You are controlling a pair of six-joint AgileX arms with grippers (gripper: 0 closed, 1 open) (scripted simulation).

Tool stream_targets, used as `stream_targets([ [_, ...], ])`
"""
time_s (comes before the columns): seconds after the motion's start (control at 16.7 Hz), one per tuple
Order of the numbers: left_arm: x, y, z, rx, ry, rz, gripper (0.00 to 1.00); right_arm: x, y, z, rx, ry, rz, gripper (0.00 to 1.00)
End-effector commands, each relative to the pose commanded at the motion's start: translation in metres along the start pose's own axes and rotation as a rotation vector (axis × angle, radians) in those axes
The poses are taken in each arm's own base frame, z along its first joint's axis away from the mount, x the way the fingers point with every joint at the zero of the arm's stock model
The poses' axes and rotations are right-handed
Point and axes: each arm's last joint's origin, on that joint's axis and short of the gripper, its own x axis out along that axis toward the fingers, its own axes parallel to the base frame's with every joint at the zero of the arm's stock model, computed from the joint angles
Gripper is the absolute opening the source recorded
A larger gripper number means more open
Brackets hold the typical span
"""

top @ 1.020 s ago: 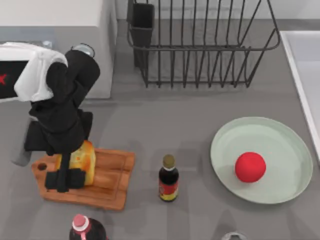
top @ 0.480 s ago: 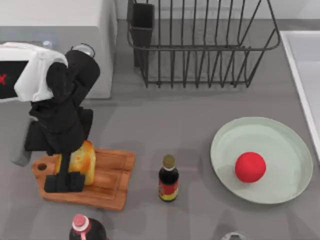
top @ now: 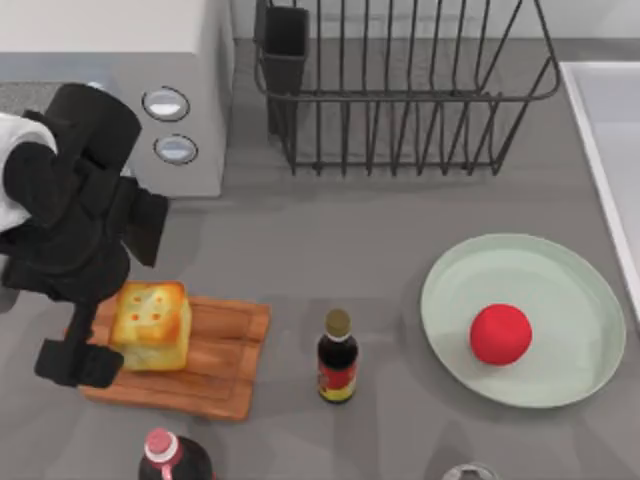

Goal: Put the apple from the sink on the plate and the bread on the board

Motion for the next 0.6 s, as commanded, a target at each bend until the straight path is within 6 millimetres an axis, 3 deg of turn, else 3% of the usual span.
stream_targets([
  [0.3,-0.039,0.043,0.021,0.309,-0.050,-0.297,1.00,0.000,0.000,0.000,0.000,0.000,0.000,1.00],
  [0.6,-0.057,0.099,0.038,0.654,-0.280,-0.608,1.00,0.000,0.000,0.000,0.000,0.000,0.000,1.00],
])
